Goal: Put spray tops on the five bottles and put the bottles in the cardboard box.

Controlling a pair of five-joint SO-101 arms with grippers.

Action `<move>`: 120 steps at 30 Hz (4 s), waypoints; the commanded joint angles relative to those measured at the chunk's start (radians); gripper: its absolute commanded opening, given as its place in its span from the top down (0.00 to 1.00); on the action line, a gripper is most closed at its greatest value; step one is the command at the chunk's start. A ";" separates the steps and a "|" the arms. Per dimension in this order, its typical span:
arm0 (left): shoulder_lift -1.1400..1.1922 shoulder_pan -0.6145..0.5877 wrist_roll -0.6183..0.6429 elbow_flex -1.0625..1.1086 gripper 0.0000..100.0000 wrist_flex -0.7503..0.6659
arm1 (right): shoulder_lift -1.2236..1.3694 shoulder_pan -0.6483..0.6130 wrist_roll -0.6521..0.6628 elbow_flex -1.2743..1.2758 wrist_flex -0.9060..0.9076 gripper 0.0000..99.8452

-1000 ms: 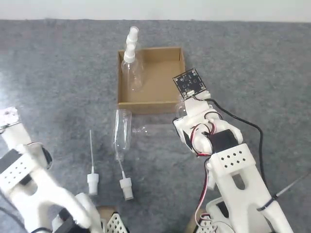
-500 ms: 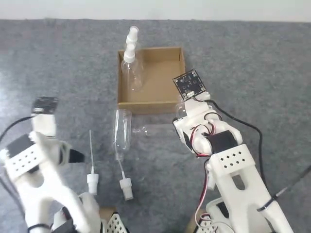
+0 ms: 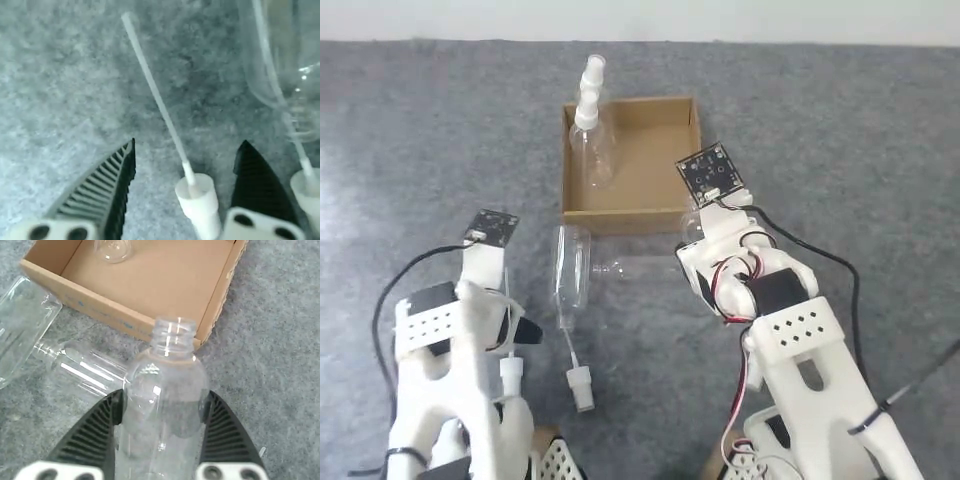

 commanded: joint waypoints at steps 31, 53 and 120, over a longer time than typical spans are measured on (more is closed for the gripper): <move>0.006 -0.172 0.058 0.019 0.99 -0.086 | -0.038 0.010 -0.006 -0.011 -0.027 0.93; -0.003 -0.430 0.003 -0.076 0.72 0.041 | -0.038 0.010 -0.006 -0.009 -0.027 0.93; 0.419 -0.376 0.442 -0.437 0.89 0.006 | -0.038 0.012 0.018 -0.008 -0.036 0.93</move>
